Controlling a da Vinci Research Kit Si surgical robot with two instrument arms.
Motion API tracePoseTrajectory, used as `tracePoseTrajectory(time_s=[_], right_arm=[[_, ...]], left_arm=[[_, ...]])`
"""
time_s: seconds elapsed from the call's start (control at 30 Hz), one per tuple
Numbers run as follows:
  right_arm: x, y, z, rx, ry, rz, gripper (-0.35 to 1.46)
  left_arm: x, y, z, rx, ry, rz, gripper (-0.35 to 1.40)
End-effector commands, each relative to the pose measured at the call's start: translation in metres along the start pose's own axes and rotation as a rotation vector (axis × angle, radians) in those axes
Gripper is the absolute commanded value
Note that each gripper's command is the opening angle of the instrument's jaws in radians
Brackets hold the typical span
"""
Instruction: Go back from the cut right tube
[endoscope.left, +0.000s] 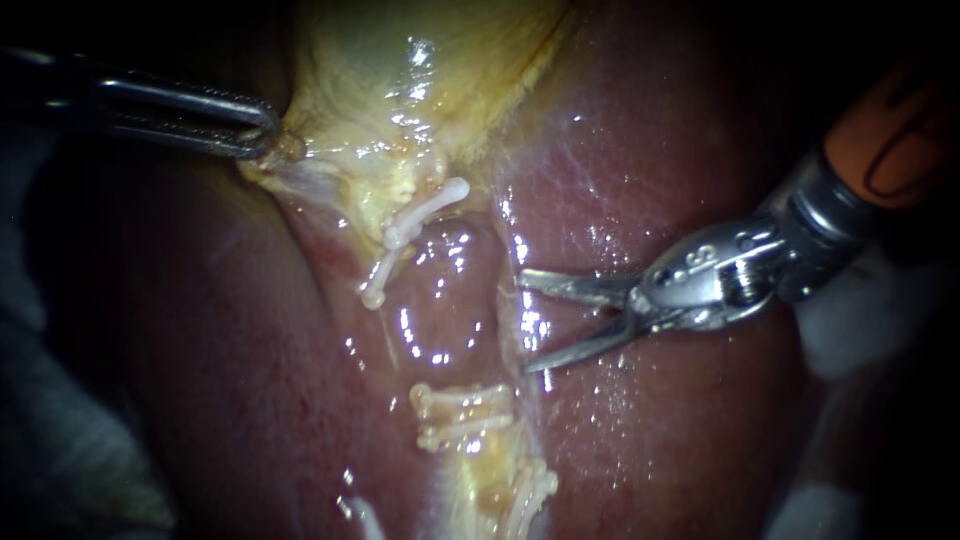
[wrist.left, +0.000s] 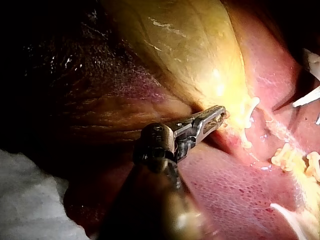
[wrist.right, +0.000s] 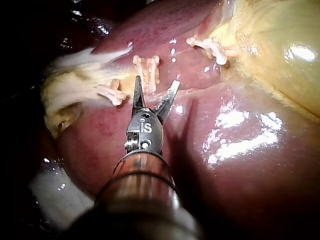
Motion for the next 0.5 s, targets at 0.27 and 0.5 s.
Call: tracePoseTrajectory(time_s=[0.27, 0.5], right_arm=[[-0.0003, 0.0005, -0.0013, -0.020, -0.033, -0.010, 1.45], [-0.0004, 0.0005, -0.0014, -0.019, -0.033, -0.011, 1.45]], left_arm=[[-0.0006, -0.0003, 0.0011, 0.007, 0.005, 0.004, -0.35], [-0.0014, -0.0012, 0.0045, 0.005, 0.003, 0.011, -0.35]])
